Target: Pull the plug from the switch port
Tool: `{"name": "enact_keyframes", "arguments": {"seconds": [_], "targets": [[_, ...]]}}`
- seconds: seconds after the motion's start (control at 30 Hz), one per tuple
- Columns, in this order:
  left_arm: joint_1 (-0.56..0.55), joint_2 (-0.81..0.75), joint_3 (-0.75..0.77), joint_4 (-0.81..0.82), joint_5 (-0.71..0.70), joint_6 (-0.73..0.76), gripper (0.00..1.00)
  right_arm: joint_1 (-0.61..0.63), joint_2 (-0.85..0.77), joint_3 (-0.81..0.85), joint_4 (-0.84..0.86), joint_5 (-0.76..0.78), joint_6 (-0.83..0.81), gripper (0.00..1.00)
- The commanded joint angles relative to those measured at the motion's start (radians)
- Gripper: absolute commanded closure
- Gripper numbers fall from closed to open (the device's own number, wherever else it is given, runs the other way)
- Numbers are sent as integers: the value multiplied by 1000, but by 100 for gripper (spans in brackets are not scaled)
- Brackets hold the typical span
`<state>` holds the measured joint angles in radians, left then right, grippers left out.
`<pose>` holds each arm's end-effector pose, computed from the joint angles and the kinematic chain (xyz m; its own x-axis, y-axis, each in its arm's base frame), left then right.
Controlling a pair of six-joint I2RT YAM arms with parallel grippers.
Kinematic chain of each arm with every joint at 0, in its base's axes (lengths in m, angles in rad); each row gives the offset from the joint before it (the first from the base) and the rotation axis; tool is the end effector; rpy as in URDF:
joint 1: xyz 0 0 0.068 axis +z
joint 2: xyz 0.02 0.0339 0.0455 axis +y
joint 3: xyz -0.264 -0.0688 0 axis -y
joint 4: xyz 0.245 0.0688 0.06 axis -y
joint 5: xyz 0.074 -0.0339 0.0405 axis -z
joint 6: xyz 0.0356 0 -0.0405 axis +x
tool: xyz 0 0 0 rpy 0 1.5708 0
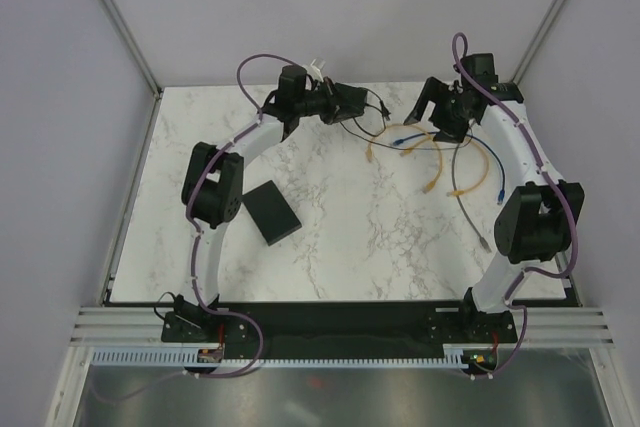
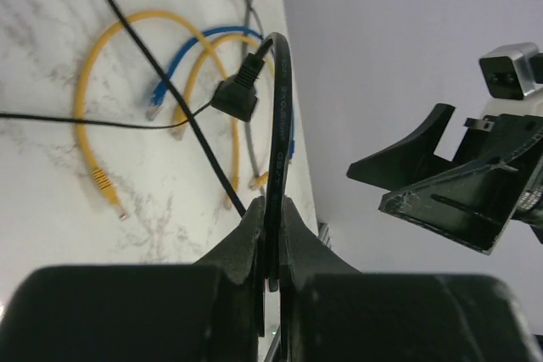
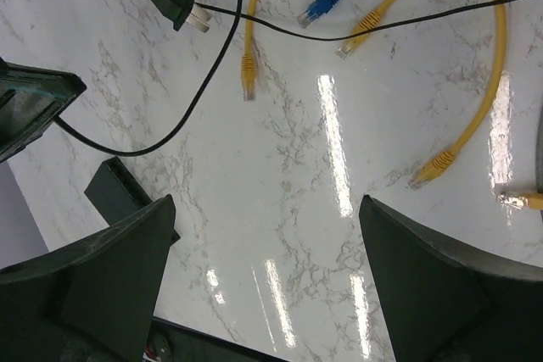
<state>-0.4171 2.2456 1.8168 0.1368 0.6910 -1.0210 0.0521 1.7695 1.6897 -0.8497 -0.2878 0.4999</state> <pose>0.4752 -0.2354 0.2431 -0.8795 -0.3290 -0.3440 0.2303 0.3384 -0.9124 0.3848 0.0302 0.3259 -0.8075 0.4181 -0.4160 0.1909 0.8526 0.4864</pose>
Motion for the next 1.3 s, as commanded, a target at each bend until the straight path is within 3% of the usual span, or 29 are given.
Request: {"name": "enact_keyframes", "arguments": {"seconds": [0.0,0.2,0.4,0.53,0.63,0.93,1.27], "targets": [[35,-112,-30,-112,10,160,98,3,1,-39,-37,-5,-35,2],[40,-145,-86,-219,27,268,98,0,80,-27,-37,227,-40,2],[54,-225,-154,-270,8,357,98,-101,183,-7,27,354,80,2],[75,-259,-169,-282,8,378,98,-133,257,27,55,354,147,8],[96,-262,-174,-289,33,378,98,-144,291,22,119,307,195,22],[116,-258,-180,-296,79,371,98,-146,387,36,236,223,379,39],[116,-282,-194,-315,79,403,98,-146,450,53,262,280,468,47]]}}
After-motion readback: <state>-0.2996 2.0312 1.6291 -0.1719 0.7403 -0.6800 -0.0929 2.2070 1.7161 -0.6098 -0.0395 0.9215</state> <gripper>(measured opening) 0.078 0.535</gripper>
